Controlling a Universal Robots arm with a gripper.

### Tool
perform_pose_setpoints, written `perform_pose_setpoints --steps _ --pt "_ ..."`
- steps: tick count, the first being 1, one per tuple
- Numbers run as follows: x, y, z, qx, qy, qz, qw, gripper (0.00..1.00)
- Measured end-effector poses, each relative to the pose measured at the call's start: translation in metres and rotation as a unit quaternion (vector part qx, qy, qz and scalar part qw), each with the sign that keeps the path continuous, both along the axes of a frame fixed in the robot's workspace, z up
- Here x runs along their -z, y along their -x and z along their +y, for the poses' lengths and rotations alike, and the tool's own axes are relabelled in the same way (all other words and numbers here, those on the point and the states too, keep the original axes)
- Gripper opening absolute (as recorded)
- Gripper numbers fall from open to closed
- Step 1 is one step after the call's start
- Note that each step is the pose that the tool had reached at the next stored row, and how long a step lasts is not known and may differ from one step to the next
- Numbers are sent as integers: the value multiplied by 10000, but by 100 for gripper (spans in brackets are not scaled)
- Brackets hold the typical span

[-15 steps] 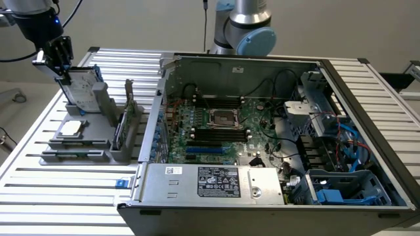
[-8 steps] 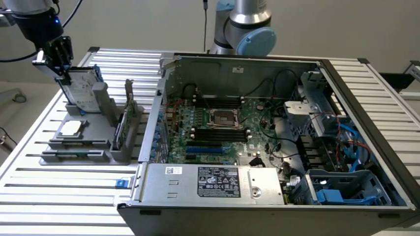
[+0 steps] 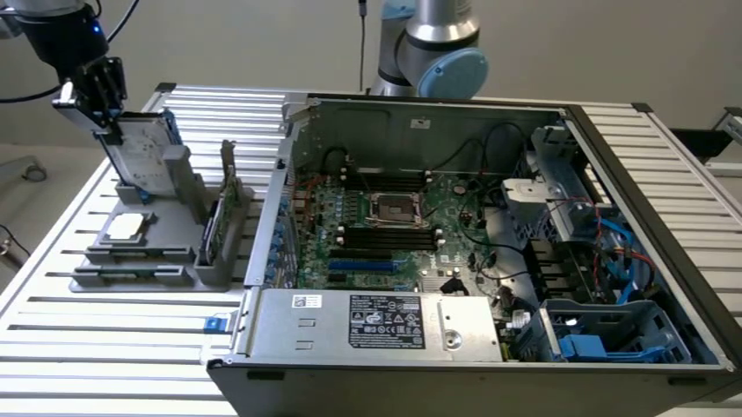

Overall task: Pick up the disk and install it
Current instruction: 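Pick up the disk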

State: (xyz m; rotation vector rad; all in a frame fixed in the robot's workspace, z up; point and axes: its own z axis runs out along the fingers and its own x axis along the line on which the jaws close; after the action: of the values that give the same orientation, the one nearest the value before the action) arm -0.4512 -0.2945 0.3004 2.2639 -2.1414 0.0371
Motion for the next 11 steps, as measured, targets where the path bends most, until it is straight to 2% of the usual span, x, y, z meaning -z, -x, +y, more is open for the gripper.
perform_pose_setpoints --steps 11 --pt "-499 -49 -1 -1 0 0 10000 33"
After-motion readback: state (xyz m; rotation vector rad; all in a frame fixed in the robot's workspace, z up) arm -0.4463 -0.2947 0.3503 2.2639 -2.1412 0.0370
